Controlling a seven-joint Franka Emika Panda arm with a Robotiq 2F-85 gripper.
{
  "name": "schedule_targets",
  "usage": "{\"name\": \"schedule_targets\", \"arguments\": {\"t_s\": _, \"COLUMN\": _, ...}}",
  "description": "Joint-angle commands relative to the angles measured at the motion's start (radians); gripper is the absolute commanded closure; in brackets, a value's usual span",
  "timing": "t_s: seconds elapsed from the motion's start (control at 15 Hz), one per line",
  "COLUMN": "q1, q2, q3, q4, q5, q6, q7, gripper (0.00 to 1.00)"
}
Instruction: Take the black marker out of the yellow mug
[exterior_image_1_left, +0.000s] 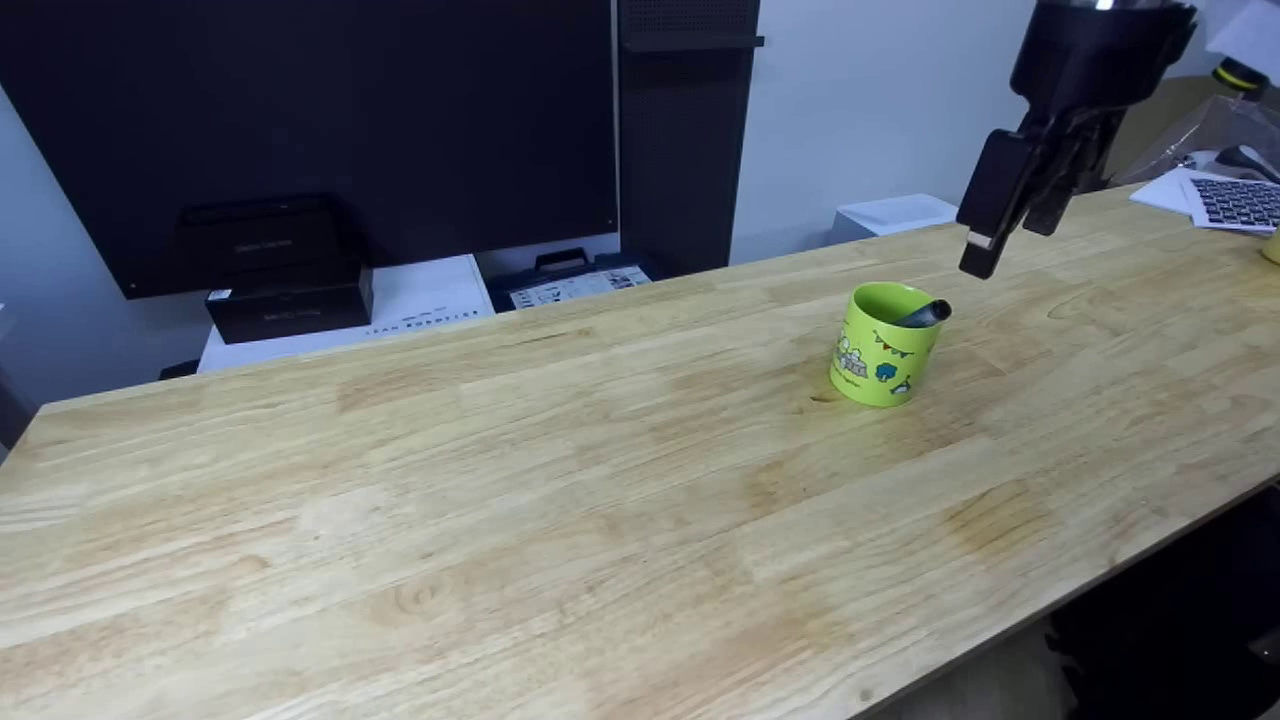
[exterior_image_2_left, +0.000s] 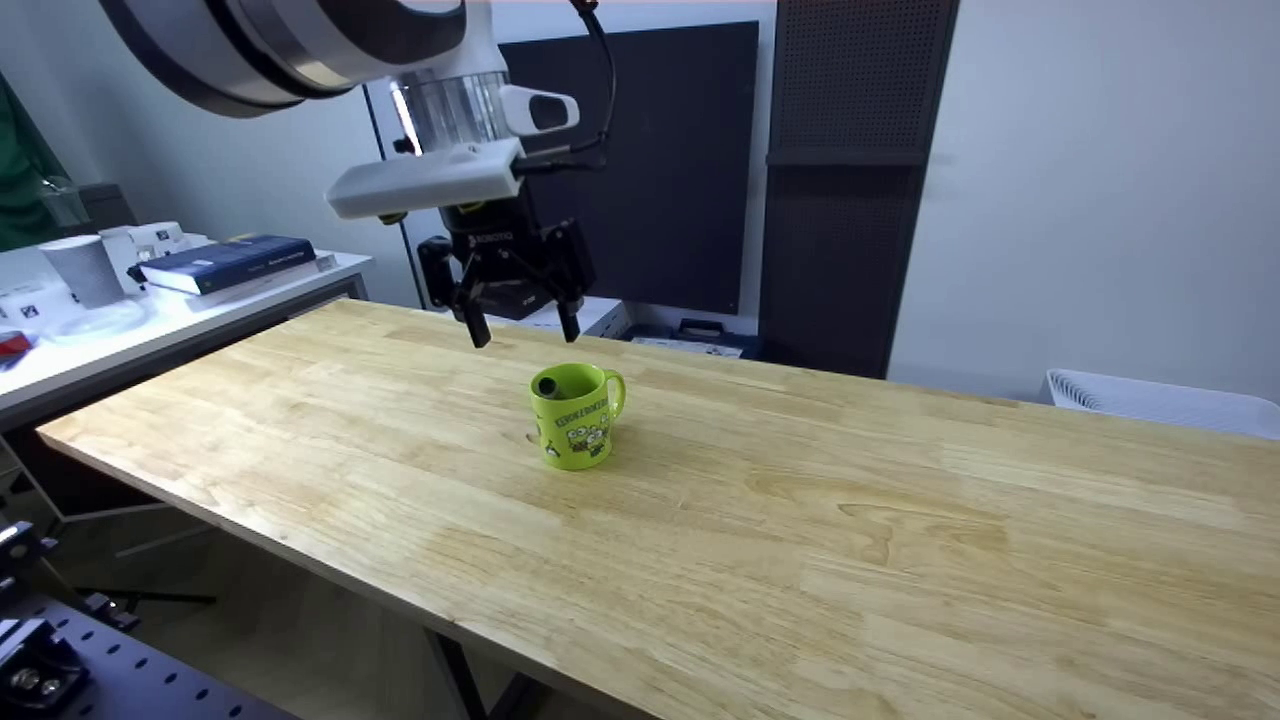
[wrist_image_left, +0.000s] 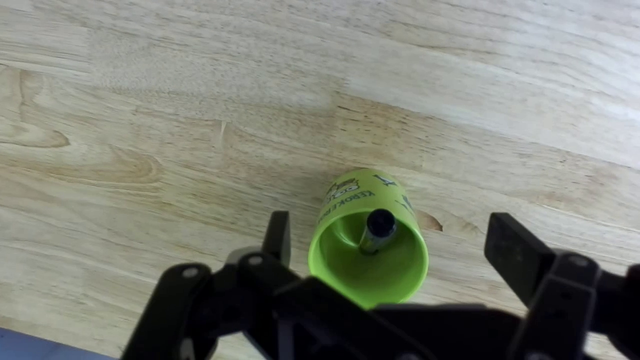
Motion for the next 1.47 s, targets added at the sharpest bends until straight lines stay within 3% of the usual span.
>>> {"name": "schedule_targets", "arguments": {"t_s": 0.0, "q1": 0.026, "q2": 0.023, "q3": -0.031, "q4": -0.014, "q5": -0.138, "q6": 0.113, "q7": 0.116, "gripper": 0.00}}
{"name": "schedule_targets", "arguments": {"t_s": 0.27, "q1": 0.051, "q2": 0.109, "q3": -0.064, "q4": 0.015, "q5": -0.190, "q6": 0.242, "q7": 0.179, "gripper": 0.00}}
{"name": "schedule_targets", "arguments": {"t_s": 0.73, "q1": 0.043, "q2": 0.254, "q3": -0.014, "q4": 0.052, "q5": 0.053, "q6": 0.289, "q7": 0.099, "gripper": 0.00}}
{"name": "schedule_targets", "arguments": {"t_s": 0.8, "q1": 0.041, "q2": 0.268, "q3": -0.009, "q4": 0.061, "q5": 0.075, "q6": 0.293, "q7": 0.097, "gripper": 0.25}}
{"name": "schedule_targets", "arguments": {"t_s": 0.93, "q1": 0.050, "q2": 0.290, "q3": -0.017, "q4": 0.083, "q5": 0.097, "q6": 0.298, "q7": 0.098, "gripper": 0.31}}
{"name": "schedule_targets", "arguments": {"t_s": 1.4, "q1": 0.071, "q2": 0.301, "q3": -0.040, "q4": 0.159, "q5": 0.107, "q6": 0.299, "q7": 0.101, "gripper": 0.80}}
